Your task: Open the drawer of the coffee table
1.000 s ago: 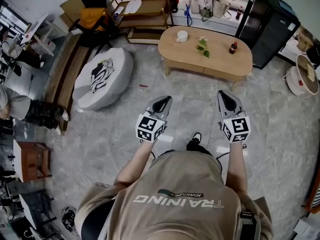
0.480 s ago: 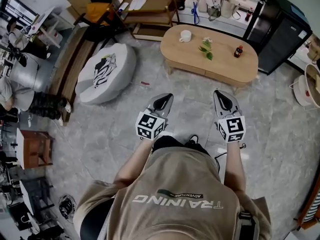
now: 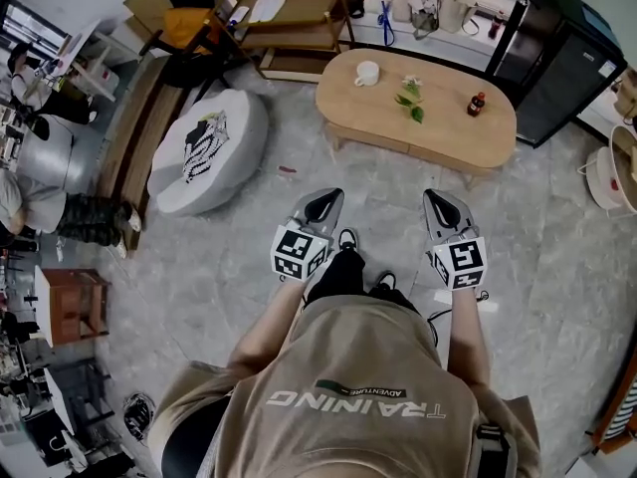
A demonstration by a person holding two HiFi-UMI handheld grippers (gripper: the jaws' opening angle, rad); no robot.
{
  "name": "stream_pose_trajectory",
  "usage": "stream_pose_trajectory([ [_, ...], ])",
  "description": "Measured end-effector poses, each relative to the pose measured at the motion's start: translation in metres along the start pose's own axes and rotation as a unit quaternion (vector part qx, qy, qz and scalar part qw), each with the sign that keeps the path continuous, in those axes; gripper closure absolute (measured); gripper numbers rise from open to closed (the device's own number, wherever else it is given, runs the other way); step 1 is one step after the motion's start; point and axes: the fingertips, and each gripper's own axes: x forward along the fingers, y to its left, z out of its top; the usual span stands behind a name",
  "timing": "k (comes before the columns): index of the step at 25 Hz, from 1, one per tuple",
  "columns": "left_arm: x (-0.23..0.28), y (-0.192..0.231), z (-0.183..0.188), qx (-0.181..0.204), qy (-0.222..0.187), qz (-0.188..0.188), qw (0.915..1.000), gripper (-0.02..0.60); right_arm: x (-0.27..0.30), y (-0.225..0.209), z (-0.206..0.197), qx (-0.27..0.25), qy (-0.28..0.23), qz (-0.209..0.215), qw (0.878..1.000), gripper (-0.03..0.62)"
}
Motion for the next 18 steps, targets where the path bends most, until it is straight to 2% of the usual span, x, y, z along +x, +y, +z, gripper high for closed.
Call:
stream_pose_trajectory([
  [5, 0.025, 0.031, 0.000, -0.011, -0.004, -0.018, 0.9998, 0.575, 0.031, -0.014, 0.010, -0.007, 0.009, -0.018, 1.000, 0.589],
  [10, 0.054, 0.078, 0.023, -0.006, -0.019, -0.035, 0.9992, 0.575, 0.079, -0.030, 0.033, -0.014, 0.012, -0.031, 0.999, 0.589],
  [18, 0.084, 0.156, 0.032, -0.006, -0.027, -0.055, 0.9981, 0.575, 0.154, -0.030, 0.060, -0.020, 0.011, -0.043, 0.999, 0.589],
])
